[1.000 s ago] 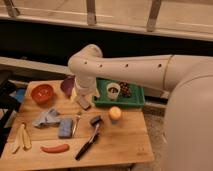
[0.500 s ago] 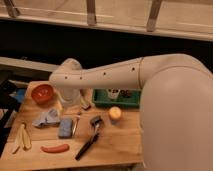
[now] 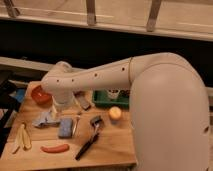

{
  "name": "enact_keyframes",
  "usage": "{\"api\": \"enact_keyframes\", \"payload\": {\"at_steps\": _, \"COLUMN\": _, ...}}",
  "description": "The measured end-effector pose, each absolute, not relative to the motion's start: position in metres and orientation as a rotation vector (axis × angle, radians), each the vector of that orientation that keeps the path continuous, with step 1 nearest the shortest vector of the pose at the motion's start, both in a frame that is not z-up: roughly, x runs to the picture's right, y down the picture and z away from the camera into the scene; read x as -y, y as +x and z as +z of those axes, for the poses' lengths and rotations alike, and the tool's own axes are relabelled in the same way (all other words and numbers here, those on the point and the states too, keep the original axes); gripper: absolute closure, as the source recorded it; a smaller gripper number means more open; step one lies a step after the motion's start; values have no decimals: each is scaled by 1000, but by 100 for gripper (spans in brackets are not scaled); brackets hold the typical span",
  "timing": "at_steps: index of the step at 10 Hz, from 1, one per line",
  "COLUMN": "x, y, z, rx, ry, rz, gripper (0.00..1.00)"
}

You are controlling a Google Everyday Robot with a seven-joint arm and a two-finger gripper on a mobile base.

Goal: Place sponge in purple bowl

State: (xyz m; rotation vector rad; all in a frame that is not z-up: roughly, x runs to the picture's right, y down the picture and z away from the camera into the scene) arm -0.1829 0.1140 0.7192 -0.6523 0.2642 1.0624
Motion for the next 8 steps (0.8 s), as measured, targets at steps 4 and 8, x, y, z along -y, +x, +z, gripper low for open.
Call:
{"api": "enact_keyframes", "payload": {"at_steps": 4, "x": -123, "y": -216, "z": 730, "rx": -257, "ry": -666, "rz": 1012, "gripper": 23}}
{"api": "enact_keyframes", "payload": {"at_steps": 8, "x": -143, "y": -238, "z": 759, "rx": -306, "ry": -678, "rz": 969, "gripper": 23}}
